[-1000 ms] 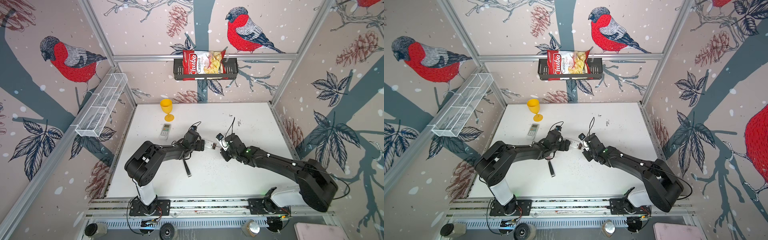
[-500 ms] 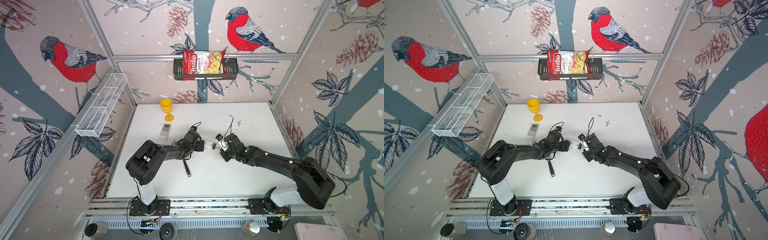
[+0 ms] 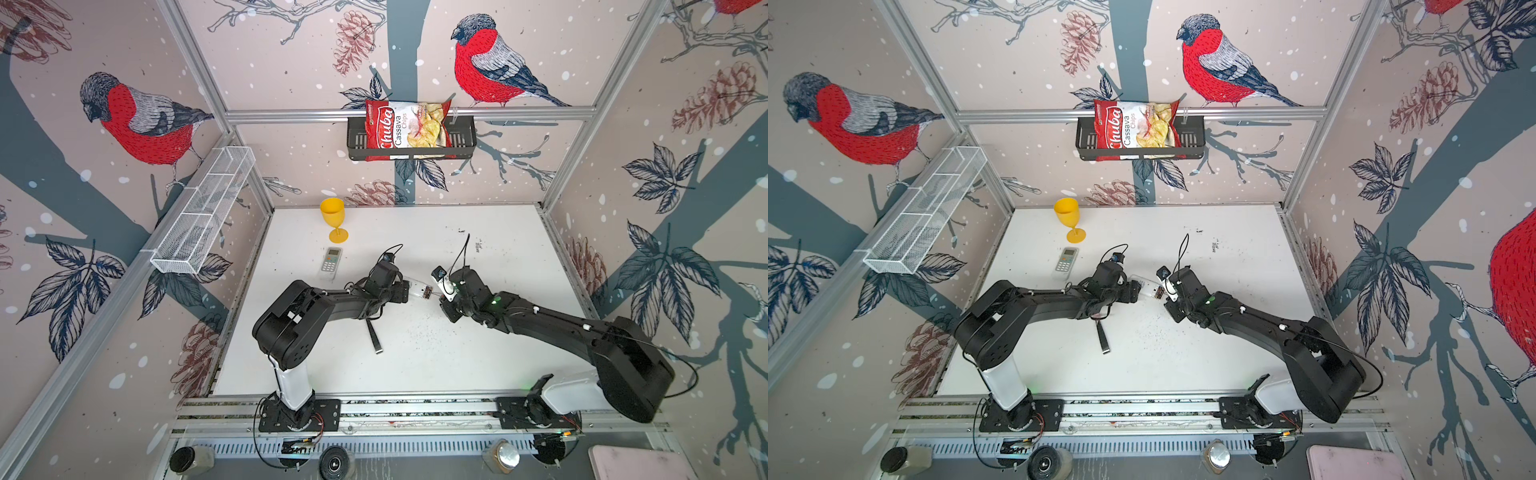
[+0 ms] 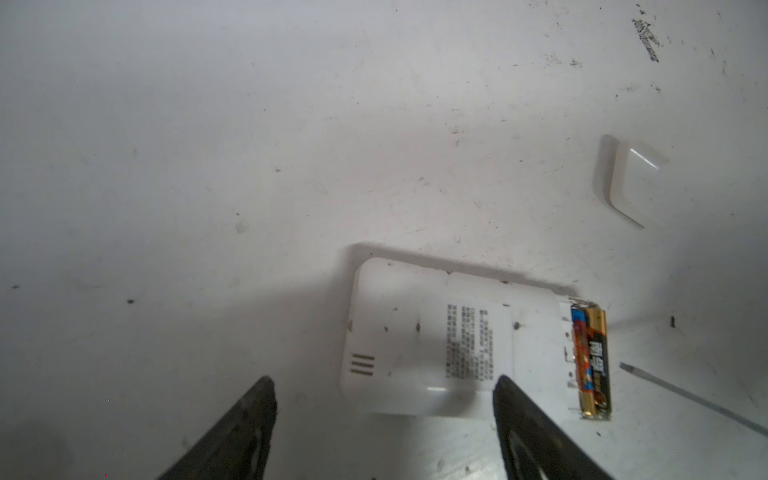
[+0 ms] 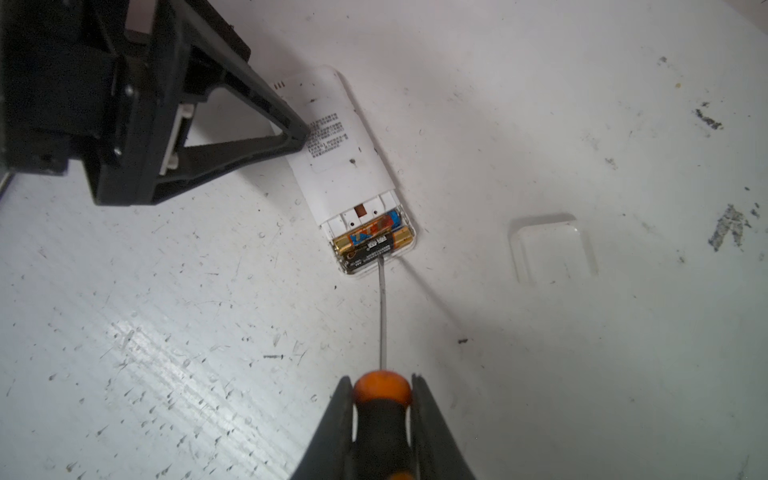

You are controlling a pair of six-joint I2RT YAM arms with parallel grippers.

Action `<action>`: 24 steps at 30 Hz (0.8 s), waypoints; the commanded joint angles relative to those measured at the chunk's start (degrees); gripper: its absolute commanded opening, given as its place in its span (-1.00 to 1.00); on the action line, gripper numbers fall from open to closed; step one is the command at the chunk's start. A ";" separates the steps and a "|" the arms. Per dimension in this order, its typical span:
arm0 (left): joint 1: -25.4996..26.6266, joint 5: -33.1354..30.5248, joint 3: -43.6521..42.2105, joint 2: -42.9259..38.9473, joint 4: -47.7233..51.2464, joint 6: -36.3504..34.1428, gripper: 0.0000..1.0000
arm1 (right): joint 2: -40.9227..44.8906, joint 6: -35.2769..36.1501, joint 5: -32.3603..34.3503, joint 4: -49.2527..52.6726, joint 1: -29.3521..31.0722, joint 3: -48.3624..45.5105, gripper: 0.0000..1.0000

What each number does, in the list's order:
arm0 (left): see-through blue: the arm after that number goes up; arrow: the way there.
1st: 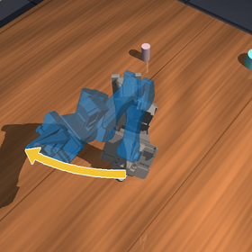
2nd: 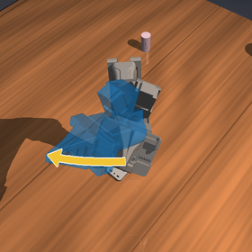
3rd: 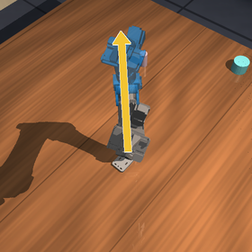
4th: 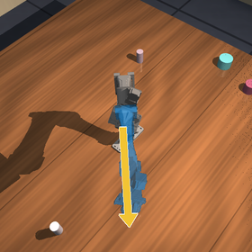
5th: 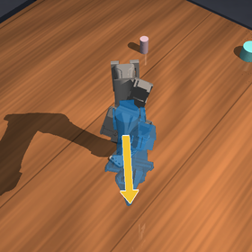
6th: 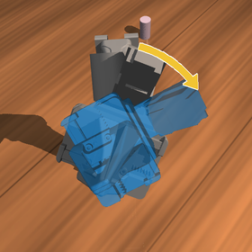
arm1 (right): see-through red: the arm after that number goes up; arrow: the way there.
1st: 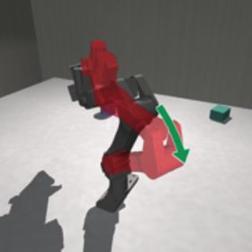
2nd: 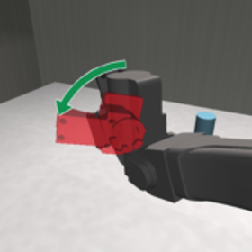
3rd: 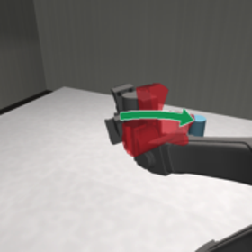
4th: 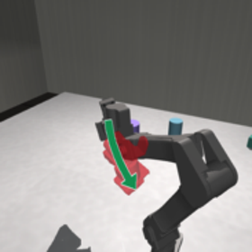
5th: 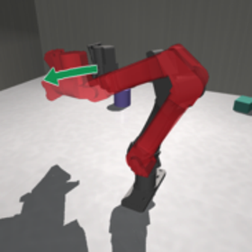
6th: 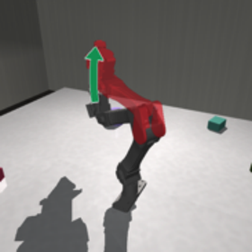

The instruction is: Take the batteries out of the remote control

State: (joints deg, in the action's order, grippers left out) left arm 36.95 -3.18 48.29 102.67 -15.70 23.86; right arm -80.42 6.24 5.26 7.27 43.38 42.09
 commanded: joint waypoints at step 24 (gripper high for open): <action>-0.04 1.54 0.31 1.44 -2.55 0.45 0.56 | -2.67 -0.16 -5.57 -6.06 0.44 -0.68 -1.00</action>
State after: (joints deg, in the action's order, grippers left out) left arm 36.95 -1.63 48.25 103.94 -17.45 24.08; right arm -82.89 6.22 2.70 3.46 43.62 41.67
